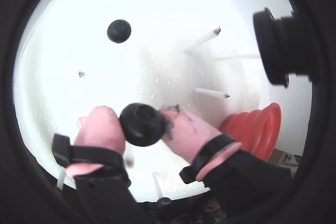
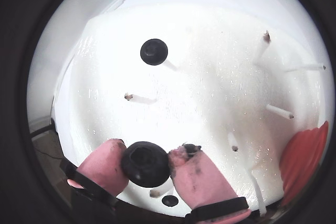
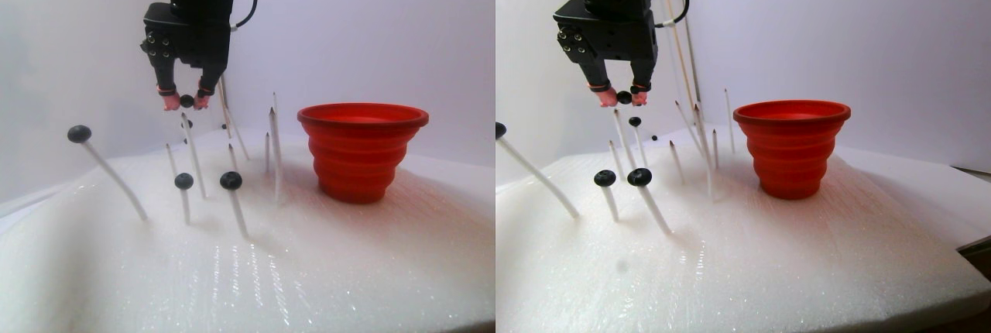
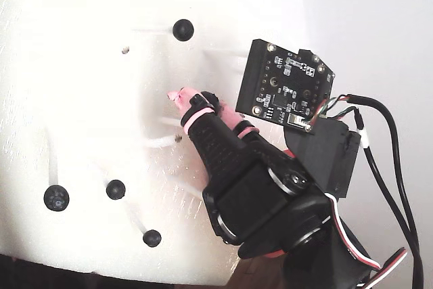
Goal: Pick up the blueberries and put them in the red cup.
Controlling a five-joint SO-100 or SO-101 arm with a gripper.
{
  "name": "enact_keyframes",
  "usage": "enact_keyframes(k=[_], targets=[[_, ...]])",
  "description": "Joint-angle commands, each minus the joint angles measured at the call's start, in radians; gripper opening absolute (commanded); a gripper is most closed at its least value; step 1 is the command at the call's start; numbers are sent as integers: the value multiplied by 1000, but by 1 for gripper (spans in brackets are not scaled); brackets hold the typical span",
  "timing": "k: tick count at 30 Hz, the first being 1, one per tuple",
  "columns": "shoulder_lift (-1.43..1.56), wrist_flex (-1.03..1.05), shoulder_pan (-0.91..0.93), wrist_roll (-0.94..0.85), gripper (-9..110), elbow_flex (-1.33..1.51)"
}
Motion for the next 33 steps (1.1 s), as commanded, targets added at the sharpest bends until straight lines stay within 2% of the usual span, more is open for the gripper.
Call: enact_keyframes(k=[1, 33], targets=[[137, 14, -15, -12, 13, 2], [380, 195, 160, -71, 13, 120]])
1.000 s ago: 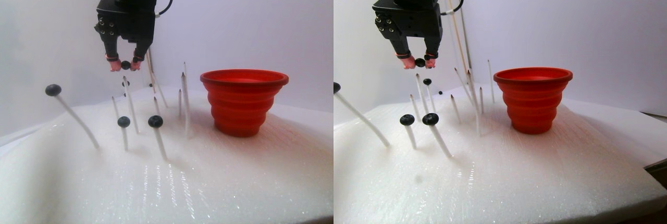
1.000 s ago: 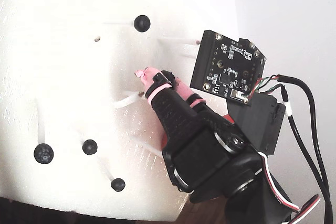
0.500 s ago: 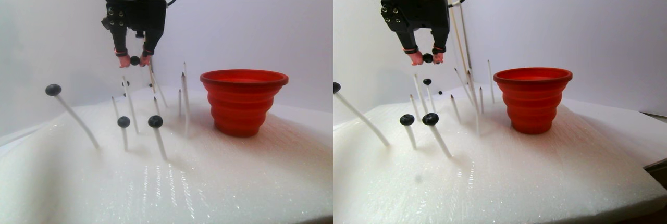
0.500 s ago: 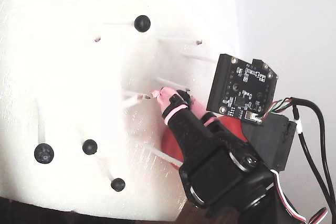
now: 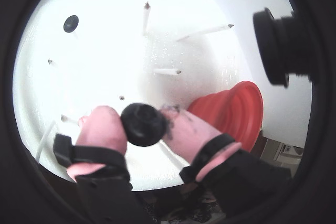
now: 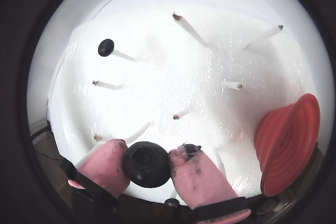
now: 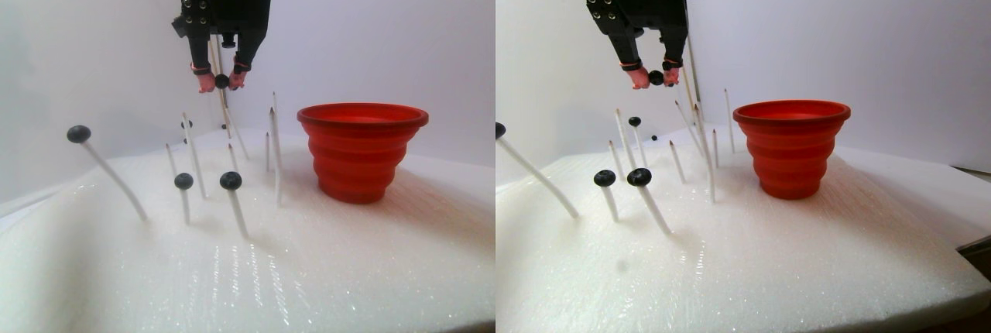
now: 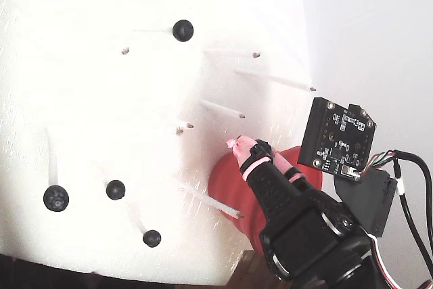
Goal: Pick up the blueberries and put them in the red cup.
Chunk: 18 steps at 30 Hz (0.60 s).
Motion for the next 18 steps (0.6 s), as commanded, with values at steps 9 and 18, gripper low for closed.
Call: enact_keyframes(k=[9, 18], targets=[[190, 75, 54, -3, 13, 21], [236, 109, 110, -3, 13, 37]])
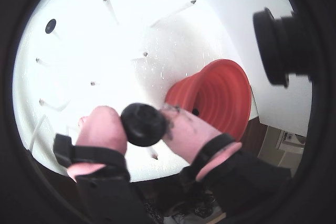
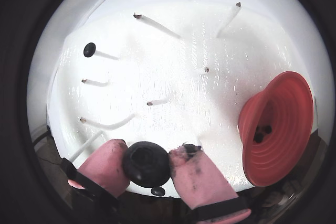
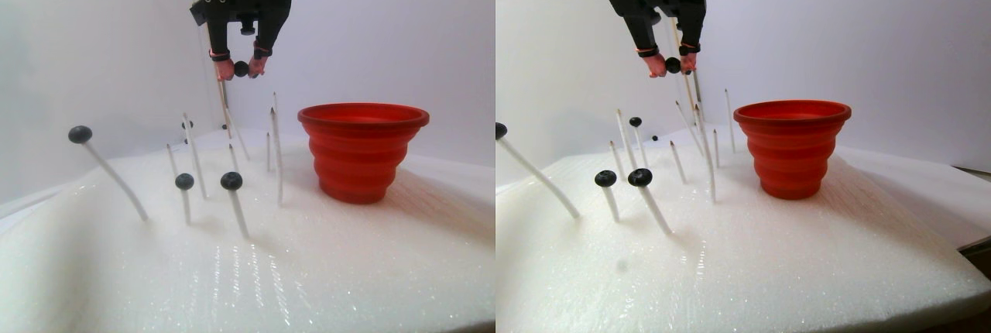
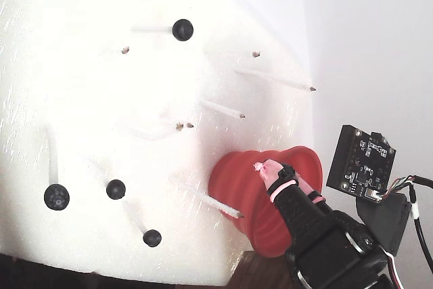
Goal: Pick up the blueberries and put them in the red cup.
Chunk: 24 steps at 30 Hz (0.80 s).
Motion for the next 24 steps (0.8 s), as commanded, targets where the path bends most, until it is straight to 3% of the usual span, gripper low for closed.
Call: enact_keyframes(k=[1, 24], targets=[[95, 15, 32, -3, 13, -14], [158, 78, 198, -12, 13, -15]])
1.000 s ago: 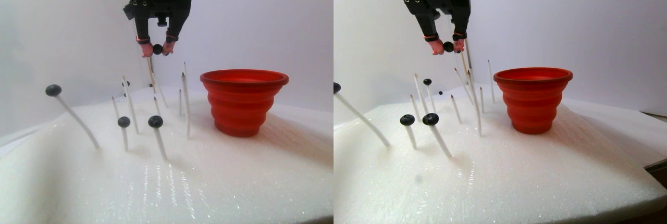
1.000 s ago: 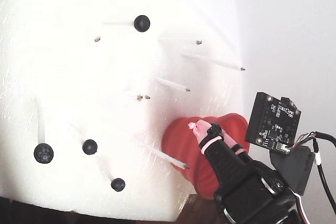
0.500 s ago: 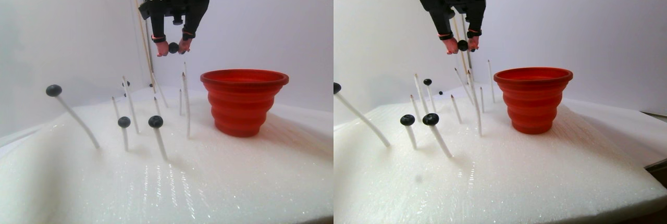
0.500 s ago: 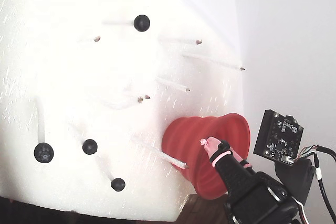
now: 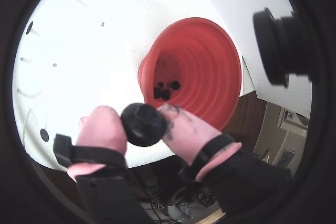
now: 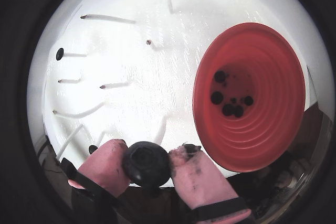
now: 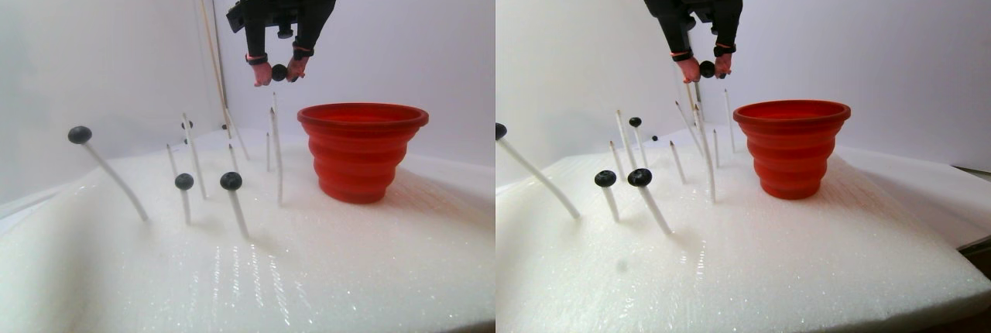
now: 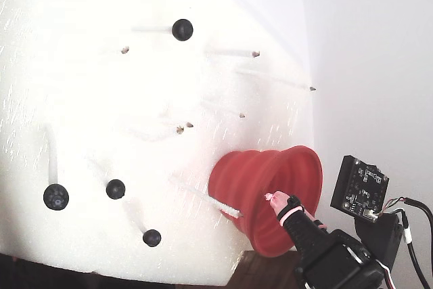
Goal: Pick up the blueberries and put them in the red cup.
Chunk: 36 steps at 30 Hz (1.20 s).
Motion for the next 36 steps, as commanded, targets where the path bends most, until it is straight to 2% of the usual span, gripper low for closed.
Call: enact_keyframes(k=[1, 28, 36], targets=[[132, 8, 41, -9, 13, -26], [64, -21, 216, -49, 13, -23], [41, -48, 230, -60, 17, -15]])
